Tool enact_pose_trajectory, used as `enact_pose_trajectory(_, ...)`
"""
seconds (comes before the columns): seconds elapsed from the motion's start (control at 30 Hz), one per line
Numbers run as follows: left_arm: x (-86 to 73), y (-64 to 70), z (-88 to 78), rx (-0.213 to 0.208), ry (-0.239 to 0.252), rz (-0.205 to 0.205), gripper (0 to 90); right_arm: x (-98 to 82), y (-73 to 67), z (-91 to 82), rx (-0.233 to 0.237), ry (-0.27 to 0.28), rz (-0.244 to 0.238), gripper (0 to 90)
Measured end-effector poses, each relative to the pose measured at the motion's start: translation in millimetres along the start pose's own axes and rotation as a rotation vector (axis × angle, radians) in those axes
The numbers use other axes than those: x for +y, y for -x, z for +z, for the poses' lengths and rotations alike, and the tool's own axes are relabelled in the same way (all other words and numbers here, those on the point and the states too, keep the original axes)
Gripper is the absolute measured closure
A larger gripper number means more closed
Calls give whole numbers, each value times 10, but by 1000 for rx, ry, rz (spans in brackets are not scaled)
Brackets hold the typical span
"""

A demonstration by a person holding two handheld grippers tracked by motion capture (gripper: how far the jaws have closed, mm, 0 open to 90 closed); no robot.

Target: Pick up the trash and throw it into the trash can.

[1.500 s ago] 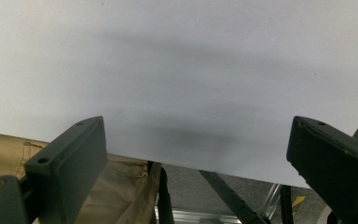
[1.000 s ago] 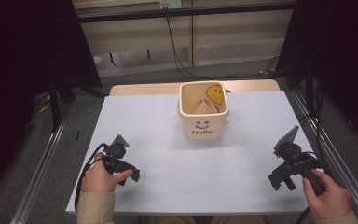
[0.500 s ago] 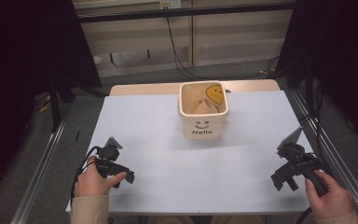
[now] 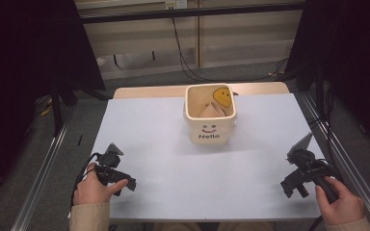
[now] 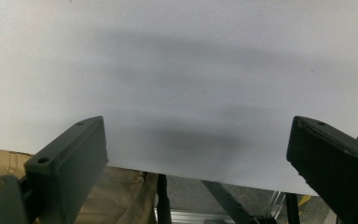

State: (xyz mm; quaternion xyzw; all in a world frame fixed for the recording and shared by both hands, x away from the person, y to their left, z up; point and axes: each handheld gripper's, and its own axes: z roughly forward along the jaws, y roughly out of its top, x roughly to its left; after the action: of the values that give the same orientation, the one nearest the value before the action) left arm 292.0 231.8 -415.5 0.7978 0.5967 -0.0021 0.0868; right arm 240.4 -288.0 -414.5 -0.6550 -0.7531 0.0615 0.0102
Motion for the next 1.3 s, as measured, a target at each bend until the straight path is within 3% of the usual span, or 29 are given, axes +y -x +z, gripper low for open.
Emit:
enact_pose_trajectory(0.27,14,15,20,5,-13,24,47,4,-12,8,-4,-3,-3,51)
enact_pose_trajectory(1.3,33,63,45,7,-10,38,47,14,-32,25,2,-2,-9,51)
